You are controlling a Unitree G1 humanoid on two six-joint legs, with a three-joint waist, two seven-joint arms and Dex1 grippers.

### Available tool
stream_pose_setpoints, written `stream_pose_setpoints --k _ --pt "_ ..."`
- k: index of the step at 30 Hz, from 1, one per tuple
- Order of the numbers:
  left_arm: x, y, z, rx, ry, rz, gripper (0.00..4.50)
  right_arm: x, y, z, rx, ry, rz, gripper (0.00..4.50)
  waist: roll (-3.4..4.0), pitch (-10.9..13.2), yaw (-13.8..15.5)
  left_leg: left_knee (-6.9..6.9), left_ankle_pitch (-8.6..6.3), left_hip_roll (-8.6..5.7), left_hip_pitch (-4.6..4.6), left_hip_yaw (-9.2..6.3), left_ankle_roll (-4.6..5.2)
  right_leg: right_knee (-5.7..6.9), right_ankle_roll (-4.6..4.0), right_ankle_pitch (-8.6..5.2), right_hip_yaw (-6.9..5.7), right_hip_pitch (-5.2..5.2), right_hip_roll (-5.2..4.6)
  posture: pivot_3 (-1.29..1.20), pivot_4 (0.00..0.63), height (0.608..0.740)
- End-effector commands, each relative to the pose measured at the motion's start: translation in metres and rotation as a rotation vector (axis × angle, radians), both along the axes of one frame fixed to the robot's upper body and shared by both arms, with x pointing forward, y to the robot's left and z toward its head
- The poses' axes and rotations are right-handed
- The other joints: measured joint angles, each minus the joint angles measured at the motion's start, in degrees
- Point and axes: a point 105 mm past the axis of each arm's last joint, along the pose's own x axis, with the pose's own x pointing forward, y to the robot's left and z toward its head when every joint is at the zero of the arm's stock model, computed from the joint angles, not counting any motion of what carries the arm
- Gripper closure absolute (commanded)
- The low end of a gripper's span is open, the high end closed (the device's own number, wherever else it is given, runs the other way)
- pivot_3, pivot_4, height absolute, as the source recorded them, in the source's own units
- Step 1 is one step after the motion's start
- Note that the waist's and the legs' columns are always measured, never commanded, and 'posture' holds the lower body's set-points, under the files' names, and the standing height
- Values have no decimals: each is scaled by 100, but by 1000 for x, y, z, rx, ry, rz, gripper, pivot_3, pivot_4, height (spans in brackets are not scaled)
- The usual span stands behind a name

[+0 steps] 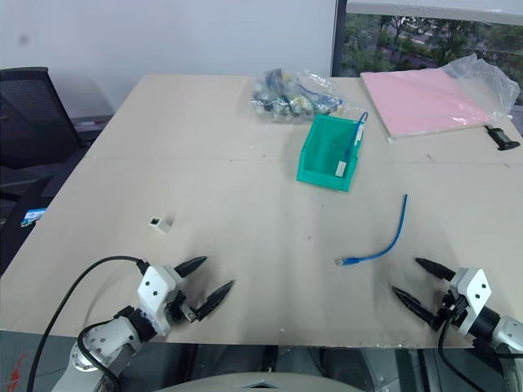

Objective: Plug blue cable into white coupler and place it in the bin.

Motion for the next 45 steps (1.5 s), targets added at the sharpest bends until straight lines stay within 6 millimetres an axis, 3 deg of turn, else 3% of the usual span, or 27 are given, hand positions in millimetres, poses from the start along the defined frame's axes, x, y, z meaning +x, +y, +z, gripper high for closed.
stream_pose_setpoints --k 1,17,21,27,32,39,42,45 --pt "1 2 -11 8 52 0 12 0 -3 1 -20 -8 -6 203 0 0 1 0 0 0 0 0 0 0 0 0 0 0 0 0 150 739" --pt "18 3 -7 27 12 -60 12 8 1 6 -59 -57 9 203 23 -18 6 1 1 0 1 -1 1 -2 0 0 -33 16 -19 0 150 739" --pt "20 1 0 57 -5 -84 12 15 8 22 8 -83 1 203 26 -16 3 1 1 0 -2 -2 0 -3 0 0 -36 15 -21 0 150 739" --pt "13 -29 50 56 -66 -415 12 29 47 63 -68 -116 192 203 25 5 -5 2 1 0 -16 -6 0 0 0 0 -40 -3 -22 0 150 739" --pt "12 -51 80 120 -146 -648 12 42 79 50 -222 -48 354 203 10 14 0 1 1 -1 -25 -19 -1 -9 1 0 -58 -4 -21 0 150 739" --pt "17 -56 93 148 -148 -782 12 45 92 29 -354 26 551 203 1 41 1 8 2 -9 -55 -57 -2 -12 3 0 -97 -17 -13 0 150 739" --pt "18 -49 89 144 -108 -811 12 50 91 28 -380 32 589 1056 -5 47 -10 11 3 -9 -50 -63 -2 -6 3 0 -103 -12 -9 0 150 739" --pt "20 -44 90 132 -83 -831 12 53 92 30 -378 31 611 2619 -11 54 -10 12 3 -9 -48 -73 -2 -2 3 0 -113 -11 4 0 150 739"
